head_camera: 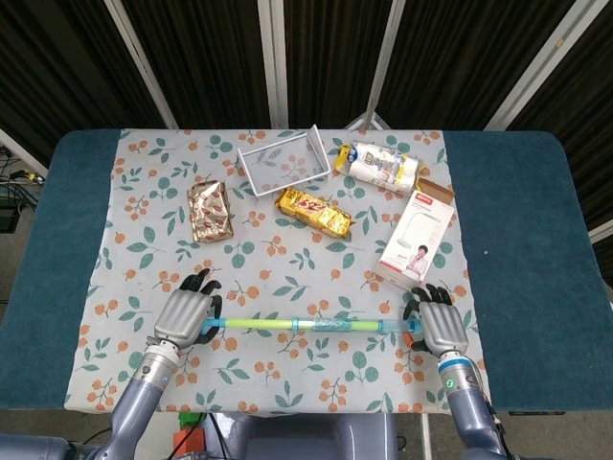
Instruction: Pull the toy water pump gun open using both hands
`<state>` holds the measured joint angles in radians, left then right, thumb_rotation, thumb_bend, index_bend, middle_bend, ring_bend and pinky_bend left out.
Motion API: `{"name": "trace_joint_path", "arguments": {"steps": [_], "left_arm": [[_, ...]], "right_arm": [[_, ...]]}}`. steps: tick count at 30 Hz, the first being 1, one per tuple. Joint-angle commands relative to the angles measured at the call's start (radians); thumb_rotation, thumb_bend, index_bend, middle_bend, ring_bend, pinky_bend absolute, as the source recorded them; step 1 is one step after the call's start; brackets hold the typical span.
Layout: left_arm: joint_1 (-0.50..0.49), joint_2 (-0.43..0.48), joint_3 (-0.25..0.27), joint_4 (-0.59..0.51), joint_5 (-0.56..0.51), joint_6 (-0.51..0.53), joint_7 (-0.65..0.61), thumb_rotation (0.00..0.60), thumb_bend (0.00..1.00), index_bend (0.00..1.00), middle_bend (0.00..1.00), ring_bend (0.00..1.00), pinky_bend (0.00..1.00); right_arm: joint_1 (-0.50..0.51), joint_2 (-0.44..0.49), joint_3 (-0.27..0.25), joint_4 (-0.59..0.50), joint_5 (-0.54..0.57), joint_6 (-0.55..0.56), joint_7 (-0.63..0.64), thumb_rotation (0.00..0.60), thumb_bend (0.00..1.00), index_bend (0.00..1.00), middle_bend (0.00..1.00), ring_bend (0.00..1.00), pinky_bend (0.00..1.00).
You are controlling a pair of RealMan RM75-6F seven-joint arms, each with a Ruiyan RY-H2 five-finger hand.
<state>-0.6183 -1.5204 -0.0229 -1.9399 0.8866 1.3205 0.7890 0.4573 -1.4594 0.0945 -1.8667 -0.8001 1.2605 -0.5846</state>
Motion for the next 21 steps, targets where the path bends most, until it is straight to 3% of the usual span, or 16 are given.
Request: {"name": "trace_joint_path", "arguments": {"steps": [1,21], "left_arm": [[0.007,0.015,0.004,-0.002,0.006,-0.004,-0.011,0.6,0.52,0.67,0.21,0.03,0.12],[0.052,0.118,0.015,0.017,0.039,-0.036,-0.095,0.6,0.53,0.68,0.21,0.03,0.12]], "right_arm": [[0.0,0.004,0.003,0.002,0.004,0.001,0.0,0.6,0.37,0.62,0.08,0.0,0.0],[0.004,0.05,0.023,0.011,0.033,0.0,0.005,0.6,0.37,0.62,0.08,0.0,0.0]]}}
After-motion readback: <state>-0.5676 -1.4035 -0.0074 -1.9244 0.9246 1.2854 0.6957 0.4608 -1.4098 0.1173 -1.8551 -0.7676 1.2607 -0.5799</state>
